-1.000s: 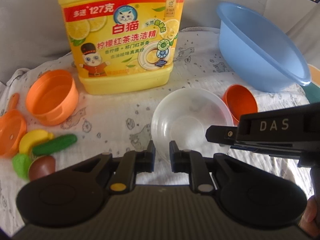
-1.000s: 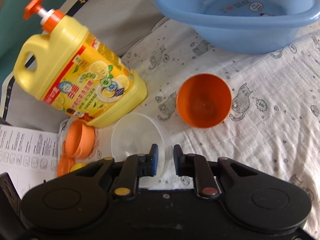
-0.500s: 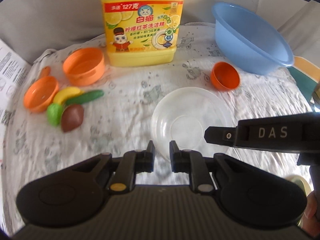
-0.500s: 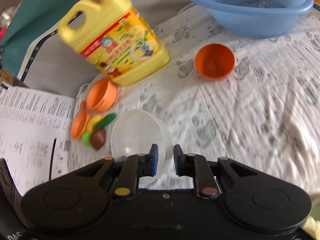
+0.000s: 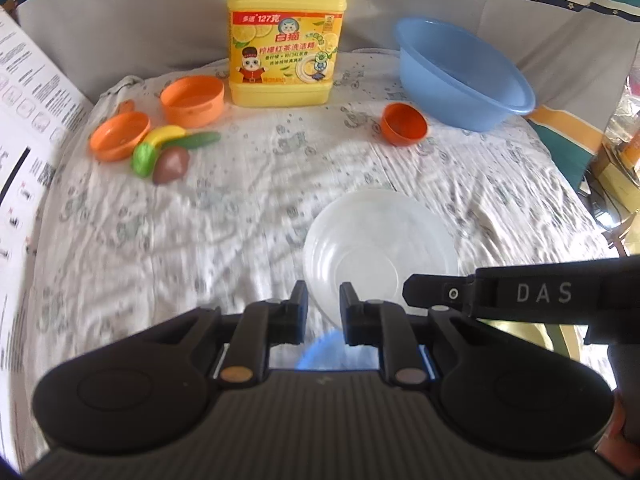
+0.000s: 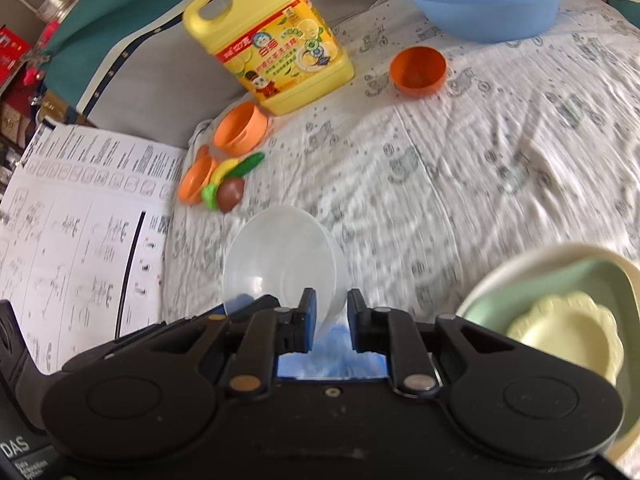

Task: Organize plates and bowls
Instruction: 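Carry the clear bowl with both grippers into the blue bowl, open both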

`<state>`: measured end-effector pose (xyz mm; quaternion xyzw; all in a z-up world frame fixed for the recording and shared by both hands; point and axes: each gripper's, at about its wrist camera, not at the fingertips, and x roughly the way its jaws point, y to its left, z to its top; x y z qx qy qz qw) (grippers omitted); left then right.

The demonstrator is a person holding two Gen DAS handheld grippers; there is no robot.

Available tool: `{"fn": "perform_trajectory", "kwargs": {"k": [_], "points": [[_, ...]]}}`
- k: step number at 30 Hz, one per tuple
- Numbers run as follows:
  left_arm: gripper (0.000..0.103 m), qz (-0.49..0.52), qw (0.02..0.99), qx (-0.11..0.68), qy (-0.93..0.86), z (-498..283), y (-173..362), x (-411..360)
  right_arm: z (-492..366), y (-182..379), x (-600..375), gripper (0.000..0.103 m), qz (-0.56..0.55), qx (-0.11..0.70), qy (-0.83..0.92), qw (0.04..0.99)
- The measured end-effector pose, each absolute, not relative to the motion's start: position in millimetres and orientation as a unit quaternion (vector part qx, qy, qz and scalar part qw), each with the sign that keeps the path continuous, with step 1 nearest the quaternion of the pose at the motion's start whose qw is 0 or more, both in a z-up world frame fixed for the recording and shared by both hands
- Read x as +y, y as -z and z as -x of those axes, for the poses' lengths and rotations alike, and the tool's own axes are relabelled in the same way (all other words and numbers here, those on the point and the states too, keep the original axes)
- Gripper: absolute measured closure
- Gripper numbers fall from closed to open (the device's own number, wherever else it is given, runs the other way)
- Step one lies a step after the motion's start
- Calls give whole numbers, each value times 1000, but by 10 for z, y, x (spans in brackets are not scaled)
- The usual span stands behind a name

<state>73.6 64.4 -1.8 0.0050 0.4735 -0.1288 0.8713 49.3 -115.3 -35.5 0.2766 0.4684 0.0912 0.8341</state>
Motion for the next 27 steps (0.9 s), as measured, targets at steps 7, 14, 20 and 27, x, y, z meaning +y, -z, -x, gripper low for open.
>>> {"fn": "perform_trajectory", "kwargs": {"k": [7,14,20,27], "points": [[87,4,867,482,127,-367,73,693,-133,375,-1123,86,-265,476,-99,833],[86,4,862,493,121,-170,158,722,-1,432,-1070,86,-256,489,-102,828],[86,6,857,501,119,-129,213,748,-3,484,-1033,85,-253,499,-103,823],[85,8,854,507,118,-154,253,762,-41,521,-1005,84,-252,506,-103,819]]}}
